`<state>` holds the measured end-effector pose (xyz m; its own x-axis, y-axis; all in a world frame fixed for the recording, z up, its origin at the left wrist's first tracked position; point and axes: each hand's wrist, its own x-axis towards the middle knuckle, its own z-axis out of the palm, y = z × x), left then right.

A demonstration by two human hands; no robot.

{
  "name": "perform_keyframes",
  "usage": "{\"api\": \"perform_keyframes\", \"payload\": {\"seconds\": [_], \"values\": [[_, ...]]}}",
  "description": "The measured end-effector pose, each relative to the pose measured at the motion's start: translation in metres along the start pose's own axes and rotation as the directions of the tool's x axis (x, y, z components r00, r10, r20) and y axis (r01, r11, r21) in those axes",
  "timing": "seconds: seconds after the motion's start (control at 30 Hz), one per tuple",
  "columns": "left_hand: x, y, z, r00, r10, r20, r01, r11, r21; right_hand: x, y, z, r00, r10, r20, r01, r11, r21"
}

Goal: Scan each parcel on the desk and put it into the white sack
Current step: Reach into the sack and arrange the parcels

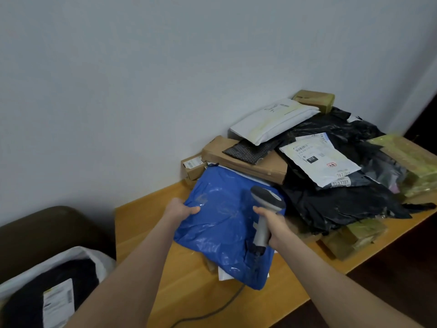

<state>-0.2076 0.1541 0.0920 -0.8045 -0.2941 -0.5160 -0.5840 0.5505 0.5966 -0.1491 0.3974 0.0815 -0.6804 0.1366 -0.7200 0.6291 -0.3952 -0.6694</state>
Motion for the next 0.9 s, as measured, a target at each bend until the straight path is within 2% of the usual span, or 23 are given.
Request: {"api": "perform_keyframes", "payload": {"seconds": [0.1,0.17,0.33,0.4,0.5,0.53,0.6,0.7,0.8,0.9], "values": [[-0.003,-0.002,-0.024,0.999,0.002,-0.045,-0.005,0.997,-0.071,-0.001,-0.002,0.008,0.999,0.003,0.043,-0.004,0.999,0.035],[-0.007,-0.004,-0.053,0.994,0.055,-0.094,-0.064,0.992,-0.106,-0.004,-0.005,0.015,0.999,-0.012,0.037,0.012,1.000,0.023],[-0.026,-0.004,-0.125,0.934,0.188,-0.305,-0.205,0.978,-0.025,-0.011,-0.013,0.034,0.997,-0.066,0.047,0.066,0.998,0.006],[-0.034,-0.005,-0.142,0.869,0.272,-0.412,-0.259,0.962,0.088,-0.016,-0.015,0.045,0.993,-0.088,0.075,0.089,0.996,-0.009],[-0.046,-0.005,-0.151,0.723,0.389,-0.571,-0.288,0.921,0.262,-0.021,-0.010,0.067,0.988,-0.096,0.119,0.098,0.995,-0.013],[-0.049,-0.007,-0.151,0.680,0.427,-0.596,-0.286,0.903,0.320,-0.023,-0.008,0.073,0.987,-0.090,0.131,0.093,0.995,-0.018],[-0.049,-0.015,-0.148,0.639,0.494,-0.590,-0.290,0.865,0.410,-0.026,-0.001,0.086,0.986,-0.092,0.137,0.096,0.995,-0.025],[-0.041,-0.047,-0.130,0.649,0.569,-0.505,-0.316,0.805,0.501,-0.028,0.010,0.100,0.986,-0.110,0.128,0.113,0.993,-0.016],[-0.037,-0.091,-0.096,0.729,0.572,-0.376,-0.305,0.763,0.570,-0.027,0.021,0.106,0.989,-0.112,0.098,0.114,0.993,-0.019],[-0.037,-0.131,-0.059,0.834,0.527,-0.164,-0.297,0.679,0.672,-0.025,0.030,0.109,0.990,-0.093,0.105,0.095,0.995,-0.011]]}}
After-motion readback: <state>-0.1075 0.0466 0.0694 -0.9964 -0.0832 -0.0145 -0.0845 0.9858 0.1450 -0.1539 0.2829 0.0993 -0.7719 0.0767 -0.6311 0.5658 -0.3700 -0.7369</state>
